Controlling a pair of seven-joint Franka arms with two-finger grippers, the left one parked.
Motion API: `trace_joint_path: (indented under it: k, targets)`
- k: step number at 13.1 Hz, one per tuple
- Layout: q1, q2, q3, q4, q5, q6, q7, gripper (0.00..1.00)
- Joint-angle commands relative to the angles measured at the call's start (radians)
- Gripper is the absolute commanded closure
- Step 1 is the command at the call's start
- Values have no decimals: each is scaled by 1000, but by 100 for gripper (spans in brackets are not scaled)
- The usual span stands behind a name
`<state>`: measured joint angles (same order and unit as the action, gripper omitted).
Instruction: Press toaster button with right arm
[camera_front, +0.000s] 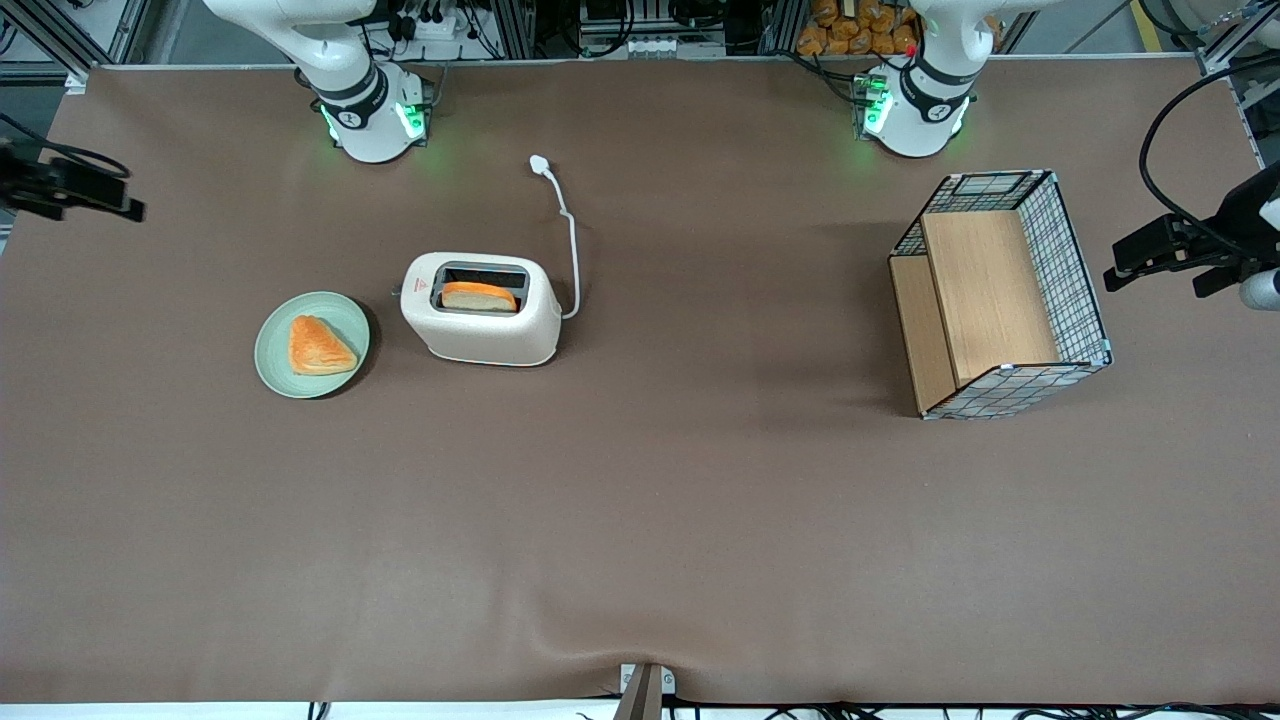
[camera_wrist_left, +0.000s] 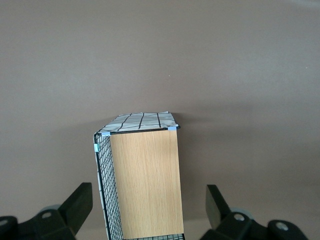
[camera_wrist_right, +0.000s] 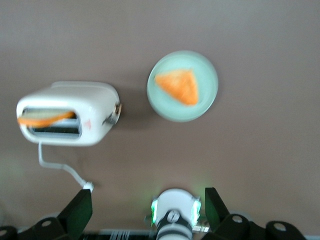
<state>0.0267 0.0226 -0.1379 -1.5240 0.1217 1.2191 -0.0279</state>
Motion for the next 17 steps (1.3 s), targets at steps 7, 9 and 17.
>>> trace_joint_path:
  k: [7,9,17]
  targets:
    - [99,118,-2,-223,163,-10,9,22]
    - [99,180,-2,-225,228,-9,6,53]
    - [119,243,-2,-327,291,154,6,100]
